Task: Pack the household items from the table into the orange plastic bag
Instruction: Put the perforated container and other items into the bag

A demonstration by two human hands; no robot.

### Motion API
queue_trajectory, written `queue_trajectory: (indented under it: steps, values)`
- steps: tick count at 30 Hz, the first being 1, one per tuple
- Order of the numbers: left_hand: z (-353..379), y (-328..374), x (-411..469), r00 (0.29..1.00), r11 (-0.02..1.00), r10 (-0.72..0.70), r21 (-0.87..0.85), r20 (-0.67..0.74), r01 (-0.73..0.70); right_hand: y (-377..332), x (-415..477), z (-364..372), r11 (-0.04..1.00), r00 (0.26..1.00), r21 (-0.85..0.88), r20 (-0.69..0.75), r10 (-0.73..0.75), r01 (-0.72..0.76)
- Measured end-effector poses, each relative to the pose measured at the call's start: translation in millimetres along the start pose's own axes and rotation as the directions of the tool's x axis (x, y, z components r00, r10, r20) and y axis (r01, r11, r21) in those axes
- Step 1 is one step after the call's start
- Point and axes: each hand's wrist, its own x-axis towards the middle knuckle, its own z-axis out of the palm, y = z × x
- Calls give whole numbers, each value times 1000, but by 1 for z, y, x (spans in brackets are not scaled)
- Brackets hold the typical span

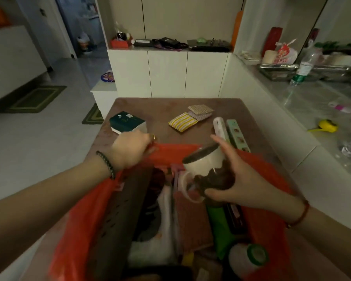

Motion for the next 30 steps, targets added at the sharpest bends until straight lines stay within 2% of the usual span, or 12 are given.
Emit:
queue_trajectory:
  steps: [3,6,9,11,13,15,17,19,21,24,27,30]
  values:
    - [1,-8,-1,992,990,-40,-137,-123,23,10,-10,25,967,983,-248,154,96,-55]
    - [-1,-10,-3,980,961,-76,-275,-182,24,21,-17,39,944,921,-315,328,209,-101]
    - [-2,-13,-4,976,923,-72,-384,-206,-13,29,-22,39,904,896,-394,322,305,-166]
    - [-2,-17,-5,985,898,-40,-439,-169,-39,27,-23,32,858,903,-501,311,296,-109]
    - [-2,-22,-8,996,870,30,-488,-88,-69,17,-22,19,851,914,-524,326,241,-38]
    - [-4,-28,-9,996,850,93,-521,3,-78,7,-15,0,891,951,-453,260,166,-32]
    - [-10,-30,-9,989,822,119,-568,83,-51,4,-1,-24,937,990,-334,60,128,-101]
    - [-13,-35,-3,988,804,123,-593,95,-43,10,16,-53,975,975,-158,-184,128,-158]
    - [-17,-38,8,989,806,99,-591,109,-15,26,36,-80,979,936,-79,-317,153,-187]
    - [-18,-35,26,993,796,36,-603,115,41,68,69,-107,922,888,-156,-365,279,-354]
    - [-11,-23,40,996,772,36,-635,78,22,126,98,-108,772,804,-236,-261,535,-590]
    - [-3,-12,48,996,747,42,-665,82,23,179,125,-92,615,690,-342,-172,703,-711]
